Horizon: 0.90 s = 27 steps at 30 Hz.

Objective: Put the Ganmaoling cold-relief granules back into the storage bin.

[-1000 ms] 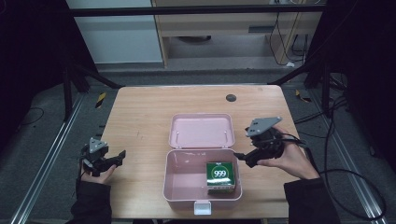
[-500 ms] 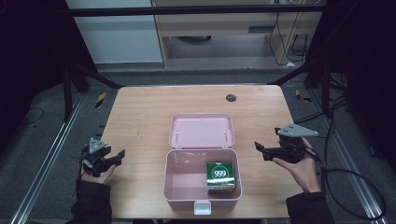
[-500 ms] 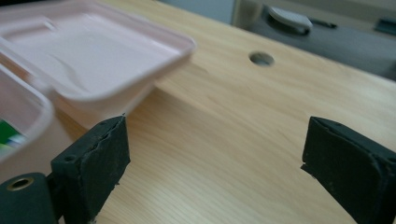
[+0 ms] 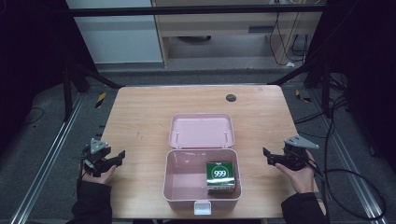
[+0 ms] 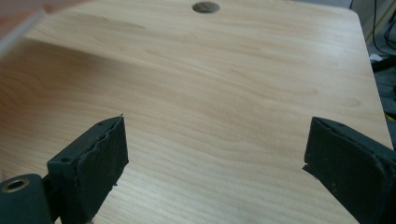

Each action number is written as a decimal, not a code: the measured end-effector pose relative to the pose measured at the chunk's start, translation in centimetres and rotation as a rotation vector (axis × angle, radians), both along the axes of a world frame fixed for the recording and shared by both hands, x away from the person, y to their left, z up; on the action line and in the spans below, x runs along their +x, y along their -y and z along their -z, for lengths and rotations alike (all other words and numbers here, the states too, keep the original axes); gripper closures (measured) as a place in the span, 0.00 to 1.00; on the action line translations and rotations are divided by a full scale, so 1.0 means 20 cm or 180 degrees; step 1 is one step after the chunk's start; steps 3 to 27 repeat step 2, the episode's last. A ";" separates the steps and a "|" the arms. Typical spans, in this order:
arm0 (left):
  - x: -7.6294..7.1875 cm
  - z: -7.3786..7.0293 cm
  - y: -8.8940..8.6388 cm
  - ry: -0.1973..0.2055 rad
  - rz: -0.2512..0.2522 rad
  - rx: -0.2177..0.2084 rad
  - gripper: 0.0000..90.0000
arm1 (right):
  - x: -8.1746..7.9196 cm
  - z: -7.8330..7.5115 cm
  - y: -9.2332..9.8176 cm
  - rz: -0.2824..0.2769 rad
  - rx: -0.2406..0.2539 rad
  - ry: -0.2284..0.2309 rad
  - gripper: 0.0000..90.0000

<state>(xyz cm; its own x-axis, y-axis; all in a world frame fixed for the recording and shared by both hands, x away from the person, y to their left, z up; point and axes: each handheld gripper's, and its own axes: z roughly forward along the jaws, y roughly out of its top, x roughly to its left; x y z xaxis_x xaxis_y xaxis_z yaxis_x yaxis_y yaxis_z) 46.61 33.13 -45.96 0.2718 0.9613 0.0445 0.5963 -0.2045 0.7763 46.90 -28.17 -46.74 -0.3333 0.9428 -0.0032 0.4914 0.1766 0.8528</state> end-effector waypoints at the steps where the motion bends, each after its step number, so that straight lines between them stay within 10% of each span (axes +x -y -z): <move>1: 0.00 0.00 0.00 -0.0004 0.0001 0.0005 0.39 | 0.00 0.02 0.01 0.0031 -0.0045 -0.0029 0.07; 27: 0.00 0.00 0.00 -0.0007 0.0000 0.0012 0.39 | 0.00 0.03 0.01 0.0041 -0.0068 -0.0058 0.07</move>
